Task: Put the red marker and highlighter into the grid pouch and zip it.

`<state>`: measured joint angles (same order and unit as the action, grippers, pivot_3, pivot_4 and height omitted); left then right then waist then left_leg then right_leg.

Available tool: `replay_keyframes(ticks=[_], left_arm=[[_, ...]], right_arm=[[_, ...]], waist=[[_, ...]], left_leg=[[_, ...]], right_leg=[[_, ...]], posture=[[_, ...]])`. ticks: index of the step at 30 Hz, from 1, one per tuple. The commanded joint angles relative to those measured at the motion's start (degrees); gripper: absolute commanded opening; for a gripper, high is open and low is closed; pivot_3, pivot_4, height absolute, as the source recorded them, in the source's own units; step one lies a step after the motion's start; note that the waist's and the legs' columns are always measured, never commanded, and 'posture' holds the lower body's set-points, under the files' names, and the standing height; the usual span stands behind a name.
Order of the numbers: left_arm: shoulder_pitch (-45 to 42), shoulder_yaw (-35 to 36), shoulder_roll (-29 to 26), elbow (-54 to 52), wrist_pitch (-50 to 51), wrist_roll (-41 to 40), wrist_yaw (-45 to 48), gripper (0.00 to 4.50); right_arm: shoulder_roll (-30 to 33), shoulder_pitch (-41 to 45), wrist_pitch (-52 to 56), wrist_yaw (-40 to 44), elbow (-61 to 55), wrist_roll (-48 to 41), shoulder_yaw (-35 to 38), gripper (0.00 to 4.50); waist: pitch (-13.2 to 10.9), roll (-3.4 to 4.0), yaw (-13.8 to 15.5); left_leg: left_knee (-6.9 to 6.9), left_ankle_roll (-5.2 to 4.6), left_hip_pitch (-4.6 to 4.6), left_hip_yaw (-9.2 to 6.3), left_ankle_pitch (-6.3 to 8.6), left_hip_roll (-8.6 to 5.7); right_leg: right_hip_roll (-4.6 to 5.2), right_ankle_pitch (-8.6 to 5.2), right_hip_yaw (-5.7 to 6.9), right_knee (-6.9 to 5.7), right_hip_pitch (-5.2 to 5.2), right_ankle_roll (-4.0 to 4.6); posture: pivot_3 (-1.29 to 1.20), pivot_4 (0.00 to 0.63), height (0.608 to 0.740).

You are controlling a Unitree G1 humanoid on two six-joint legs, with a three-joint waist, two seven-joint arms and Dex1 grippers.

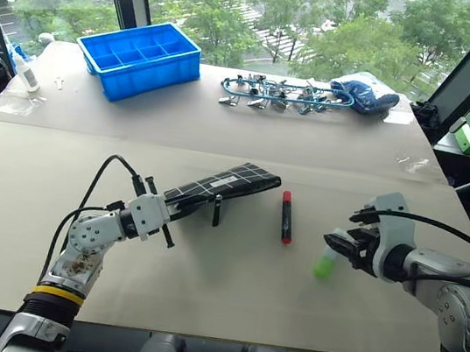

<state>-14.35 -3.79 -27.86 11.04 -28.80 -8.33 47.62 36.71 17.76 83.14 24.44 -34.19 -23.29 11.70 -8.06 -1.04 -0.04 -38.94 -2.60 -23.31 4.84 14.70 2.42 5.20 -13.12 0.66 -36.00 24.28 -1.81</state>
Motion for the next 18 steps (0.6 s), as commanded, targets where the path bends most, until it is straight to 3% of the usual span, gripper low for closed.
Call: replay_keyframes(ticks=[1, 12, 18], left_arm=[[-0.54, 0.70, 0.29, -0.99, -1.45, -0.23, -0.93, 0.00], [-0.72, 0.80, 0.35, -0.21, -1.80, -0.35, -0.98, 0.00], [-0.83, 0.53, 0.41, 0.24, -2.05, -0.41, -0.69, 0.00]], right_arm=[[1.31, 0.62, 0.30, -2.37, -0.96, 1.46, 1.32, 2.94], [-3.51, 0.23, 8.01, -7.84, -3.91, 3.12, 2.55, 2.94], [-7.62, -1.05, 9.36, -10.43, -6.41, 3.42, 1.83, 4.42]], waist=[[0.00, 0.00, 0.05], [0.00, 0.00, 0.00], [0.00, 0.00, -0.02]], left_leg=[[0.00, 0.00, 0.00, 0.00, 0.00, -0.02], [0.01, 0.00, 0.00, -0.01, 0.00, -0.03], [0.00, 0.00, 0.01, -0.02, 0.00, -0.02]], right_leg=[[0.01, 0.00, 0.00, 0.00, 0.00, -0.01], [-0.01, 0.00, -0.01, -0.01, 0.01, -0.01], [-0.01, 0.00, 0.00, -0.01, -0.01, -0.01]], posture=[[0.00, 0.150, 0.740], [0.00, 0.150, 0.740], [0.00, 0.150, 0.740]])
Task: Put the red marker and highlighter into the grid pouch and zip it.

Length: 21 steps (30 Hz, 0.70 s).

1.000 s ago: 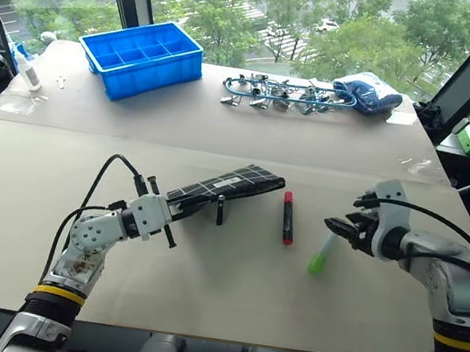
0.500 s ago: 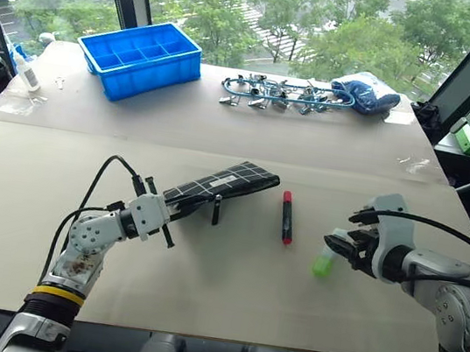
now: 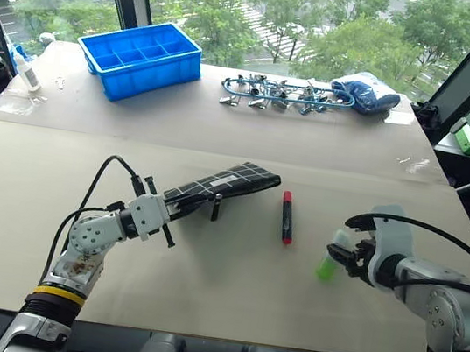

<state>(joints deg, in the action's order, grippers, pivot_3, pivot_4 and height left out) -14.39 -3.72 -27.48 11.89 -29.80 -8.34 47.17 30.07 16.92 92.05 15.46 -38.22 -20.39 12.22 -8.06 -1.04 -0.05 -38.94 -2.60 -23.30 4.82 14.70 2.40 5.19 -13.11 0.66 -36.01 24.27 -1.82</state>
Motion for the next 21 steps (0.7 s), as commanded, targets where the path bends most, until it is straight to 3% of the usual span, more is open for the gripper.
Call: replay_keyframes(ticks=[1, 17, 21], left_arm=[[-0.93, 0.40, 0.04, -0.50, -1.09, -0.42, -0.14, 0.00], [-1.93, 0.68, -0.37, 0.37, -1.38, -0.60, 0.75, 0.00], [-2.03, 0.67, -0.41, 0.20, -1.35, -0.57, 0.80, 0.00]], right_arm=[[-1.91, -0.41, 0.45, -2.03, -2.15, 0.54, 1.79, 4.42], [-6.46, -6.48, 0.45, -6.95, -4.26, 1.39, -2.85, 4.42], [-5.66, -6.60, -0.75, -7.01, -3.16, 2.52, -4.28, 3.36]], waist=[[0.00, 0.00, -0.03], [0.02, -0.03, -0.18], [0.05, -0.08, -0.40]], left_leg=[[0.00, 0.00, 0.00, 0.00, 0.00, -0.01], [0.00, 0.00, 0.02, -0.06, 0.00, -0.17], [0.00, 0.00, 0.04, -0.07, 0.00, -0.15]], right_leg=[[0.00, 0.00, 0.00, 0.00, 0.01, 0.00], [0.03, -0.01, 0.00, -0.02, -0.03, -0.01], [0.01, -0.01, 0.01, -0.02, -0.04, -0.01]], posture=[[0.00, 0.150, 0.740], [0.00, 0.150, 0.740], [0.00, 0.150, 0.740]])
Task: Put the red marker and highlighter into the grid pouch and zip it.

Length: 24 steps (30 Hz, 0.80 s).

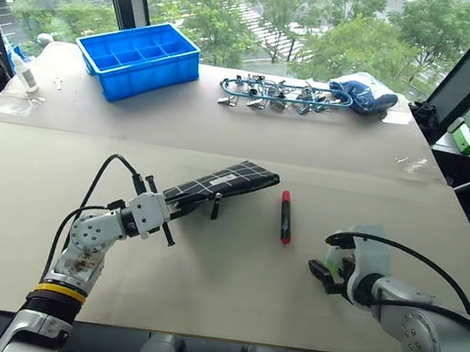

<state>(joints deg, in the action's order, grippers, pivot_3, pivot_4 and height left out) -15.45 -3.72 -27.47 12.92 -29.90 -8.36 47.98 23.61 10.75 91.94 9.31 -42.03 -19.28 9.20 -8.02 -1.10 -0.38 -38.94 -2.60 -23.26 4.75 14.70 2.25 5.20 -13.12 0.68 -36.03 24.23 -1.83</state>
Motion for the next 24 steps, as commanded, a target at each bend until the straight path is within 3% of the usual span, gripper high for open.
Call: replay_keyframes(ticks=[1, 7, 13, 15, 19, 24], left_arm=[[-0.97, 0.69, -0.42, -1.08, -1.15, -0.58, -0.07, 0.00], [-0.76, 0.98, -0.80, -1.85, -0.97, -0.89, 0.05, 0.00], [-0.70, 1.10, -0.92, -2.01, -0.93, -0.91, -0.07, 0.00], [-0.36, 1.01, -0.80, -2.28, -0.87, -0.90, -0.15, 0.00], [-0.13, 0.93, -0.75, -2.72, -0.48, -0.98, -0.16, 0.00], [-0.07, 1.30, -1.10, -3.13, 0.01, -1.35, -0.10, 0.00]], right_arm=[[1.14, -0.49, -1.40, -0.73, 1.01, 1.57, -1.45, 3.11], [2.02, 2.29, -5.79, -0.14, 4.76, 2.10, -1.02, 1.05], [3.86, 5.46, -8.95, -0.17, 9.73, 3.35, -1.26, 1.03], [6.29, 6.89, -15.05, -0.14, 11.44, 5.61, -3.09, 1.03], [11.04, 11.03, -30.83, 4.52, 14.73, 7.80, -5.19, 1.03], [21.57, 10.40, -60.12, 18.63, 15.05, 12.71, -11.24, 1.03]], waist=[[0.04, -0.07, -0.07], [0.10, -0.17, -0.07], [0.10, -0.17, -0.20], [0.10, -0.16, -0.17], [0.09, -0.15, -0.31], [0.08, -0.16, -0.34]], left_leg=[[0.00, 0.00, 0.00, 0.00, 0.00, 0.00], [-0.03, 0.00, 0.02, -0.02, 0.00, -0.05], [-0.02, -0.01, -0.03, -0.02, 0.00, -0.07], [-0.01, -0.01, -0.03, -0.02, 0.00, -0.08], [-0.01, -0.01, -0.03, 0.01, 0.00, -0.11], [0.04, -0.03, -0.03, 0.00, 0.01, -0.10]], right_leg=[[0.00, 0.00, 0.00, 0.00, -0.01, 0.00], [0.05, 0.01, 0.00, 0.01, -0.06, -0.03], [0.04, 0.02, -0.01, 0.01, 0.00, -0.03], [0.05, 0.02, -0.01, 0.01, 0.00, -0.04], [0.06, 0.02, -0.04, 0.01, 0.03, -0.05], [0.04, -0.01, -0.02, 0.07, 0.03, -0.09]], posture=[[0.00, 0.150, 0.740], [0.00, 0.150, 0.740], [0.00, 0.150, 0.740], [0.00, 0.150, 0.740], [0.00, 0.150, 0.740], [0.00, 0.150, 0.740]])
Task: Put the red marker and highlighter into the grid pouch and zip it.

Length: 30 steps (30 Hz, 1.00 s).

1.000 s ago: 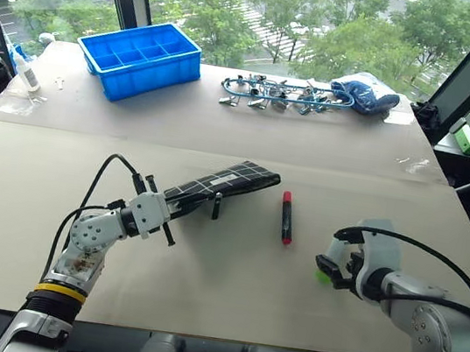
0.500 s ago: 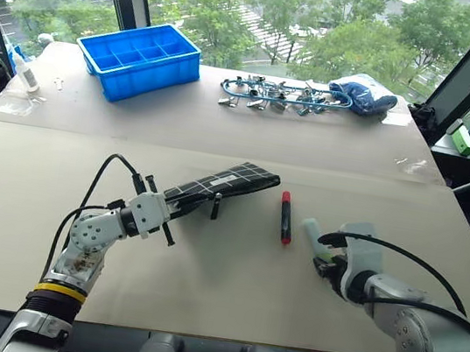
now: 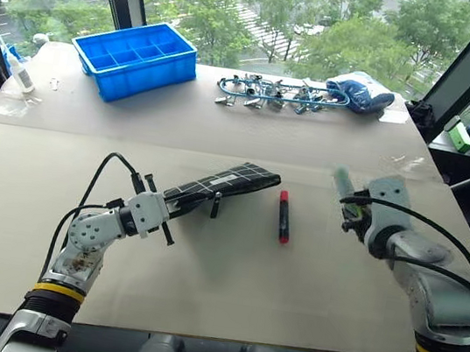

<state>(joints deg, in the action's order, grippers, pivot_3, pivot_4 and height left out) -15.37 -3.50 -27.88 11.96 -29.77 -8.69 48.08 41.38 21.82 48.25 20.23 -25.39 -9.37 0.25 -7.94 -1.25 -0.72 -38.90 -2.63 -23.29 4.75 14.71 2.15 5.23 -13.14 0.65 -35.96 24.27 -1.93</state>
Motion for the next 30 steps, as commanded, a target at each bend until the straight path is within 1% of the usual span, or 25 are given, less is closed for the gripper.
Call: replay_keyframes(ticks=[1, 4, 6, 9, 15, 20, 30], left_arm=[[-0.15, 1.08, -0.73, -2.21, -0.07, -1.04, -0.19, 0.00], [-0.15, 0.96, -0.77, -2.39, 0.07, -1.04, -0.28, 0.00], [-0.17, 0.86, -0.74, -2.56, 0.15, -1.12, -0.31, 0.00], [-0.27, 0.69, -0.62, -2.66, 0.16, -1.15, -0.28, 0.00], [-0.44, 0.32, -0.26, -2.85, 0.24, -1.10, -0.28, 0.00], [-0.69, 0.19, -0.06, -2.76, 0.24, -1.07, -0.20, 0.00], [0.18, 0.20, 0.07, -3.54, 0.32, -1.03, -0.52, 0.00]], right_arm=[[6.28, -1.44, -21.91, 10.73, -1.59, 4.21, -3.64, 1.03], [13.01, -2.69, -37.50, 16.04, 1.78, 11.55, -7.66, 1.03], [14.45, -2.34, -43.83, 17.38, 4.16, 13.93, -8.80, 1.03], [14.78, -1.41, -50.68, 18.96, 6.69, 17.32, -10.67, 1.03], [11.66, 2.37, -54.77, 18.73, 12.40, 24.64, -13.39, 1.03], [8.28, 5.81, -54.40, 20.10, 15.42, 26.94, -14.57, 1.03], [6.50, 7.16, -56.85, 22.75, 18.03, 30.49, -15.90, 1.03]], waist=[[0.00, -0.01, 0.02], [-0.01, -0.02, 0.24], [-0.01, -0.02, 0.21], [-0.01, -0.03, 0.19], [-0.01, -0.03, 0.21], [-0.02, -0.02, 0.21], [-0.01, -0.02, 0.70]], left_leg=[[0.00, -0.02, 0.00, 0.00, 0.01, 0.00], [-0.02, -0.02, -0.01, 0.02, 0.01, -0.06], [-0.07, -0.02, -0.01, 0.06, 0.01, -0.07], [-0.09, -0.02, 0.02, 0.09, 0.01, -0.07], [-0.09, -0.01, 0.02, 0.14, 0.01, -0.06], [-0.09, -0.01, 0.02, 0.19, 0.00, -0.05], [-0.10, -0.01, 0.01, 0.27, 0.00, -0.07]], right_leg=[[0.00, -0.01, 0.00, 0.03, -0.01, -0.01], [0.07, -0.02, 0.01, 0.05, -0.04, -0.06], [0.10, 0.00, -0.02, 0.06, -0.06, -0.10], [0.09, 0.01, -0.04, 0.05, -0.08, -0.11], [0.08, 0.01, -0.05, 0.03, -0.05, -0.09], [0.07, 0.01, -0.04, 0.02, -0.05, -0.09], [0.09, 0.01, -0.03, 0.01, -0.06, -0.09]], posture=[[0.00, 0.150, 0.740], [0.00, 0.150, 0.740], [0.00, 0.150, 0.740], [0.00, 0.150, 0.740], [0.00, 0.150, 0.740], [0.00, 0.150, 0.740], [0.00, 0.150, 0.740]])
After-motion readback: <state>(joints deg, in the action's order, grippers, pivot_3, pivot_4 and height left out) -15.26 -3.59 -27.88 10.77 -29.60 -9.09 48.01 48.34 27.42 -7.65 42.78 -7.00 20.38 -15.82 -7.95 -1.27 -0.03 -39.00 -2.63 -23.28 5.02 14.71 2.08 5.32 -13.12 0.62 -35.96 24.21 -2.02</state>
